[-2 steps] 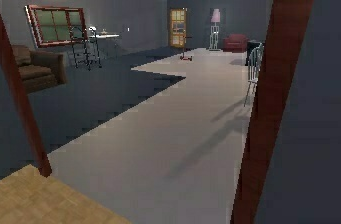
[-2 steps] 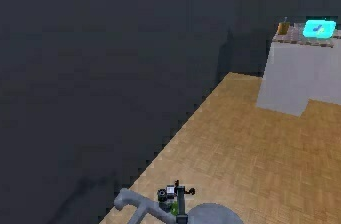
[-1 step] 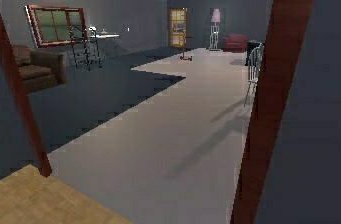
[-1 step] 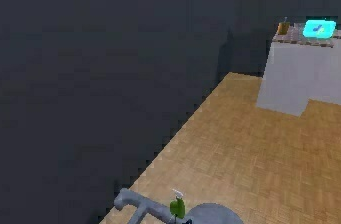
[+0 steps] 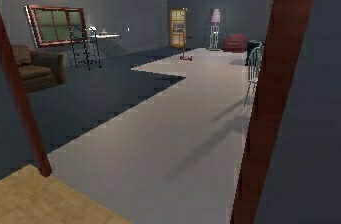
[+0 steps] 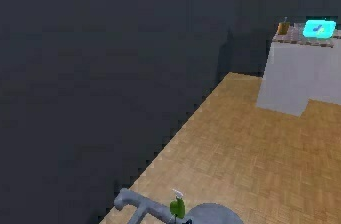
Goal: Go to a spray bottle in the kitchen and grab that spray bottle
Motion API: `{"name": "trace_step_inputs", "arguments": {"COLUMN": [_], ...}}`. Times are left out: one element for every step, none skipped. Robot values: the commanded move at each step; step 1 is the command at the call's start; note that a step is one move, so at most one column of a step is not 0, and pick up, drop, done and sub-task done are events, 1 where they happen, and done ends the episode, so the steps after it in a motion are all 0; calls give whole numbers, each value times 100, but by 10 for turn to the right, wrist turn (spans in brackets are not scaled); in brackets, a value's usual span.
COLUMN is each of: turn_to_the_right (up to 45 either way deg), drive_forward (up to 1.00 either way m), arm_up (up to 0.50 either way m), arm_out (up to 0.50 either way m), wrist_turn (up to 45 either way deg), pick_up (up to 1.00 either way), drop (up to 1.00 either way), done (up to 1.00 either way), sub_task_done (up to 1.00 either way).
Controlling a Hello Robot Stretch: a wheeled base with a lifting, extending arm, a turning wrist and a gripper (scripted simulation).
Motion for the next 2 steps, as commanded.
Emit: {"name": "trace_step_inputs", "arguments": {"turn_to_the_right": [0, 0], "drive_forward": [0, 0], "arm_up": [10, 0], "arm_out": [0, 0], "wrist_turn": [0, 0], "pick_up": [0, 0], "drop": [0, 0], "done": [0, 100], "sub_task_done": [0, 0]}}
